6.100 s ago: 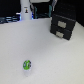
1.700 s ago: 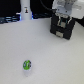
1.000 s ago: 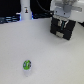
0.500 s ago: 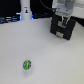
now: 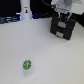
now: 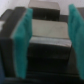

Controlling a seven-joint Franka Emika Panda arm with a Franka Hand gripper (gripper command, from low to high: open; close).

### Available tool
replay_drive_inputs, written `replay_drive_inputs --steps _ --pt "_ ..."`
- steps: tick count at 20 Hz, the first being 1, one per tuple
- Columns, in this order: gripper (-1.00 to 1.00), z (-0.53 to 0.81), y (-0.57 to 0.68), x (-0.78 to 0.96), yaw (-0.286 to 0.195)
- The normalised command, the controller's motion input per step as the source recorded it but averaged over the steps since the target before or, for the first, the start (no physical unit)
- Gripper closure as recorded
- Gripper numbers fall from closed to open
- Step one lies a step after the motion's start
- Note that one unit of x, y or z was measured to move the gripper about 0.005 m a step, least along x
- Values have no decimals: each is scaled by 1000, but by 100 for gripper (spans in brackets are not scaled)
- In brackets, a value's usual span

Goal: Open the kcup holder, insert the kcup into the holder, and close the kcup holder

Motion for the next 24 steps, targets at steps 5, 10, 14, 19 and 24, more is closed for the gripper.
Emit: replay_drive_inputs --steps 5,10,14,19,24 --pt "-100 -39 137 -355 22" --pt "-100 -212 11 -458 43" --pt "-100 -261 0 -420 14" --pt "-100 -246 0 -245 -4" --pt "-100 -218 0 -78 -115"
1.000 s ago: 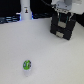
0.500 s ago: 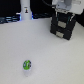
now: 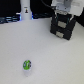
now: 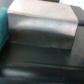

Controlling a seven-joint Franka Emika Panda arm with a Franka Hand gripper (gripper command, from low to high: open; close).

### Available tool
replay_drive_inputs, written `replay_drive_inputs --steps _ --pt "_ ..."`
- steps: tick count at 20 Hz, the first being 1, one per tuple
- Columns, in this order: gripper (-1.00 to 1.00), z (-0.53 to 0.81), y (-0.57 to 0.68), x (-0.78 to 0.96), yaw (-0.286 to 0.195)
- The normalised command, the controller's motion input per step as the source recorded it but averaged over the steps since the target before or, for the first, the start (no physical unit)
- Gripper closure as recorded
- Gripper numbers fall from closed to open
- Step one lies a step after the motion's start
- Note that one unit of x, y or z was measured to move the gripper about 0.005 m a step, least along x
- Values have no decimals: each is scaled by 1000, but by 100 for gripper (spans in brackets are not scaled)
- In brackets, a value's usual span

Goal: Open the kcup holder, insert the kcup into the holder, and close the kcup holder

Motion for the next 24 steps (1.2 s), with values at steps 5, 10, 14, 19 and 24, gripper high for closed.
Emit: replay_drive_inputs --steps 5,10,14,19,24 --pt "-100 -208 27 -103 -114" --pt "100 -67 19 -13 -33" --pt "100 0 0 0 0" --pt "100 183 -119 298 9" --pt "100 98 -56 151 9"
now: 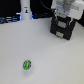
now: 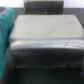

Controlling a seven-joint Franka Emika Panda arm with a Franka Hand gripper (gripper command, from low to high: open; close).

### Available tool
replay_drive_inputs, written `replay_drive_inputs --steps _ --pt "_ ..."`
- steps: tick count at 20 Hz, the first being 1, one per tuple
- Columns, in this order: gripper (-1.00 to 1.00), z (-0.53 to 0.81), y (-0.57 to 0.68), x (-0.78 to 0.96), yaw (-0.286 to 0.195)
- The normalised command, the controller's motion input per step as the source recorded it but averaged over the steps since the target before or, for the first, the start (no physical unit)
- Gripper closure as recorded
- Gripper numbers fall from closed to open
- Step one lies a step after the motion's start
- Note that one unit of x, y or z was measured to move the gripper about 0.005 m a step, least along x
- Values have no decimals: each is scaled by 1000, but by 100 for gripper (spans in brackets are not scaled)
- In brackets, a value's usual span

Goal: Open the kcup holder, insert the kcup into the holder, and close the kcup holder

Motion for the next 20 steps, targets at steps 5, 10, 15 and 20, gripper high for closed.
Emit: replay_drive_inputs --steps 5,10,15,20 --pt "100 -52 114 -15 48" --pt "100 290 -272 590 -7" --pt "100 407 -440 823 -40" --pt "100 237 -465 850 -44"
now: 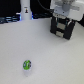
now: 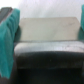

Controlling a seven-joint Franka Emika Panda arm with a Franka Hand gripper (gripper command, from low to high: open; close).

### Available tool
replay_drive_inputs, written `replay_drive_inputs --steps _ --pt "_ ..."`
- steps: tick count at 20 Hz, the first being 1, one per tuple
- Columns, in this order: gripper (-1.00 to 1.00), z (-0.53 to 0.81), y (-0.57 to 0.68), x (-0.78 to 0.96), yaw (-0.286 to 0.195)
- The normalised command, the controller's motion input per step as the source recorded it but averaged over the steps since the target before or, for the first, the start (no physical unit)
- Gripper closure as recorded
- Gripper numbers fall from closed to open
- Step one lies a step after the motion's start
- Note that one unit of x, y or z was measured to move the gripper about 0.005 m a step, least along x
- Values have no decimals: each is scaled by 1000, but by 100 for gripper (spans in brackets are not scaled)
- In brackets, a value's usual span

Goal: Open the kcup holder, insert the kcup into the holder, and close the kcup holder

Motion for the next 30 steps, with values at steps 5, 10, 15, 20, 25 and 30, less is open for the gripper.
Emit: replay_drive_inputs --steps 5,10,15,20,25,30 --pt "100 190 -497 860 -52" --pt "100 265 -548 840 -57" --pt "100 256 -560 839 -56" --pt "100 258 -572 830 -58" --pt "100 275 -509 852 -49" --pt "100 410 -336 820 -64"
